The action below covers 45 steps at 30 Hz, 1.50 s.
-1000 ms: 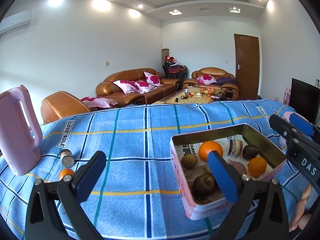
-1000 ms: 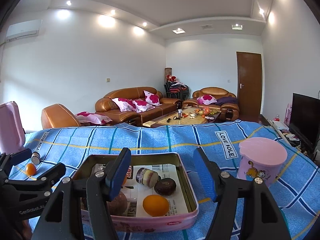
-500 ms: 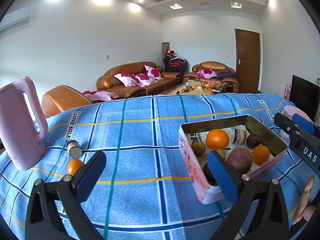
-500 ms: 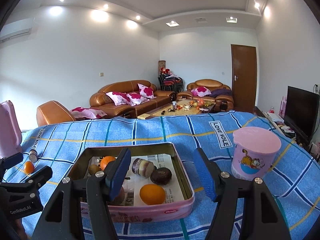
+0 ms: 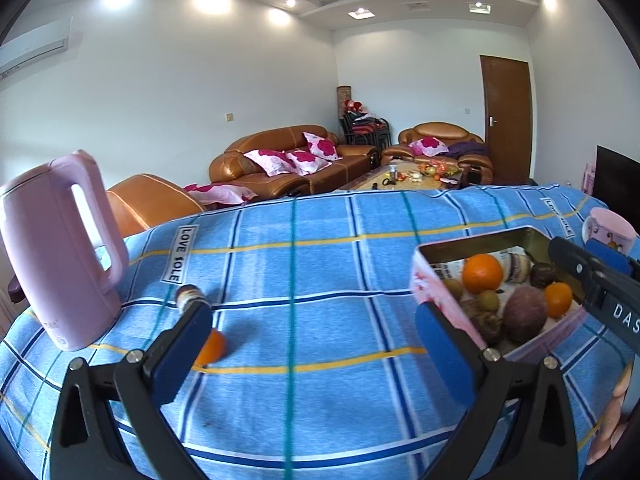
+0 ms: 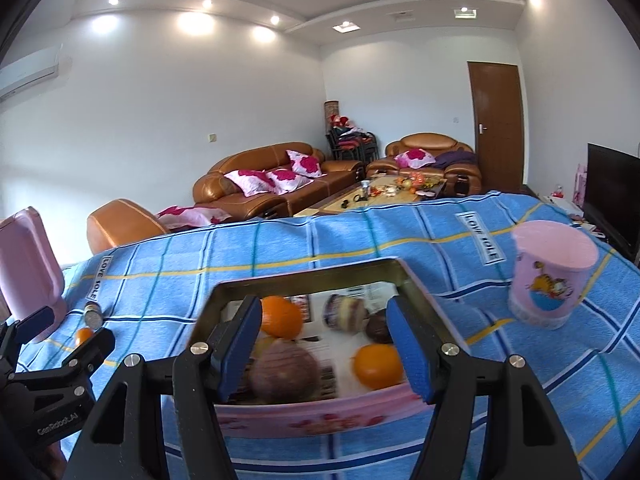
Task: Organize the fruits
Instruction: 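Lift both open grippers away from the box toward the remaining items, then grasp the small orange with the right gripper while the left gripper approaches the brown-capped can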
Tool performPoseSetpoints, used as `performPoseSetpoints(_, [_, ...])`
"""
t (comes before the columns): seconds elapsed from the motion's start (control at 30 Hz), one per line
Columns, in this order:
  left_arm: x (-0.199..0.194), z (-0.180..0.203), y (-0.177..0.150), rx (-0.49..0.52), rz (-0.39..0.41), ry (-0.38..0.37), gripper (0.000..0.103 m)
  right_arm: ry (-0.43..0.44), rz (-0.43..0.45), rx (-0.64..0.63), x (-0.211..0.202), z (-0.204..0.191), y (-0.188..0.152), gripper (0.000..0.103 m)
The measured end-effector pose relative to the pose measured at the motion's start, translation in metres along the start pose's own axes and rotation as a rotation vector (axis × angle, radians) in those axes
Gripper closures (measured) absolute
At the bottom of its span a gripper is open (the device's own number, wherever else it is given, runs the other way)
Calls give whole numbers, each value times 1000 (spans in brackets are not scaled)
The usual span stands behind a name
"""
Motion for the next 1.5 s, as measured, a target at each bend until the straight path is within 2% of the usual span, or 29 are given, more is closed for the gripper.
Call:
performPoseSetpoints(0.5, [17, -80, -3, -56, -37, 82, 0, 147, -54, -66, 26, -104, -4, 37])
performPoseSetpoints(0.7, [27, -118, -6, -96, -69, 125, 0, 203, -81, -98, 36, -142, -6, 37])
performPoseSetpoints(0.93, [39, -157, -12, -140, -129, 139, 0, 243, -116, -123, 45, -172, -9, 37])
performPoseSetpoints(1.2, [49, -195, -23, -238, -210, 148, 0, 313, -227, -176, 65, -205, -16, 37])
performPoseSetpoints(1.43, [51, -223, -27, -298, -230, 286, 0, 390, -346, -298, 82, -249, -29, 37])
performPoseSetpoints(1.5, [52, -230, -27, -319, -232, 293, 0, 389, -379, -335, 90, -264, -32, 37])
Point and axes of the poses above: each gripper's, at about its wrist camera, not at the fingertips, and x roughly the way its jaws point, z to its right, y to its top, the point moved 3 cm from there along x, roughly the way its jaws point, and after that the axes turned 10 degrees about -z, right-handed, at the moved point
